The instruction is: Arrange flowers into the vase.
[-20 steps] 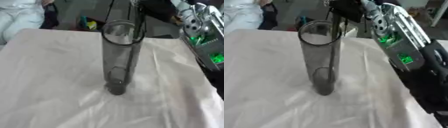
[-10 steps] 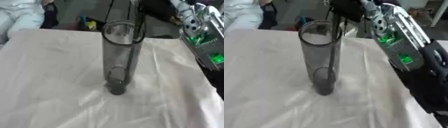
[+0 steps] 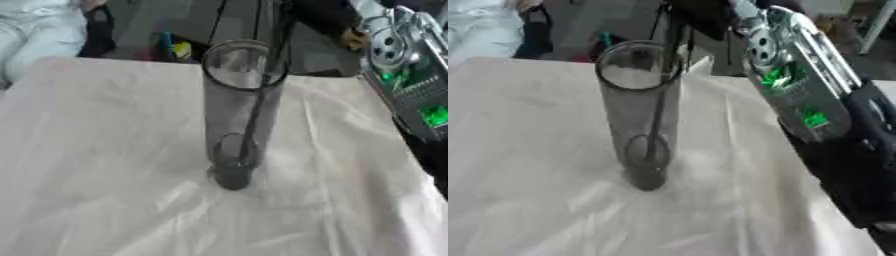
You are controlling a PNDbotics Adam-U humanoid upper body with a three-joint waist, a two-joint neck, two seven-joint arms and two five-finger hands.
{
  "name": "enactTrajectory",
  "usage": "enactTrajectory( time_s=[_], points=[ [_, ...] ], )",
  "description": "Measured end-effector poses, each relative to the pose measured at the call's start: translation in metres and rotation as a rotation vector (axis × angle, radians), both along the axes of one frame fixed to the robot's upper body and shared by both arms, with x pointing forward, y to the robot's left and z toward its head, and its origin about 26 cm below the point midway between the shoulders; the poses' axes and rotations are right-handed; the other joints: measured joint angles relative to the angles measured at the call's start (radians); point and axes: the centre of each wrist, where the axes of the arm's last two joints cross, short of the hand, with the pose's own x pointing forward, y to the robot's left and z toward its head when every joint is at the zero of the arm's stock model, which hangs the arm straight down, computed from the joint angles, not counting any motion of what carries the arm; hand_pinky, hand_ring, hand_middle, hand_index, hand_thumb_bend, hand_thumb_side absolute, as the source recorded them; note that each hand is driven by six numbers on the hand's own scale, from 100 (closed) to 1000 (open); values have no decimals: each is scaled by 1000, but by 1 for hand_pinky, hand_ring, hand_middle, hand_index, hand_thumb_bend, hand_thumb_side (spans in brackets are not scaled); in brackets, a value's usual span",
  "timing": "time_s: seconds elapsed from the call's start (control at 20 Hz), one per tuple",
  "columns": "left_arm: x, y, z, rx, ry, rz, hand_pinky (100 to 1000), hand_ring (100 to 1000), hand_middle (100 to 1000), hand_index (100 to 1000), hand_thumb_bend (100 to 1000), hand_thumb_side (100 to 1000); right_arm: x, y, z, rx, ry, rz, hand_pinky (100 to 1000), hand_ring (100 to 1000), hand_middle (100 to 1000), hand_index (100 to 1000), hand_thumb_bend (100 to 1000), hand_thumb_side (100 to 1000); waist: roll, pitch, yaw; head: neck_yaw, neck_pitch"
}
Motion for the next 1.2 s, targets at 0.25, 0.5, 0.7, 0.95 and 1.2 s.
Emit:
enactTrajectory(
  time_s=[0.25,0.5,0.7,0.95,1.2],
  points=[
    [0,0,0,-1,1,1,642,784,782,851,100,1000,0,-1,-5,25,-41,5,384,427,395,423,100,979,0,0,-1,0,0],
    [0,0,0,1,3,1,642,784,782,850,100,1000,4,1,-11,5,-33,12,401,451,425,462,100,1000,0,0,-1,0,0],
    [0,0,0,1,3,1,642,784,782,850,100,1000,10,1,-15,-40,9,14,437,481,465,509,100,1000,0,0,-1,0,0],
    [0,0,0,0,4,1,642,784,782,850,100,1000,13,1,-16,-110,50,23,477,519,508,574,100,1000,0,0,-1,0,0],
    [0,0,0,1,4,1,642,785,782,850,100,1000,12,1,-12,-162,80,27,521,567,547,619,100,1000,0,0,0,-2,0]
  ],
)
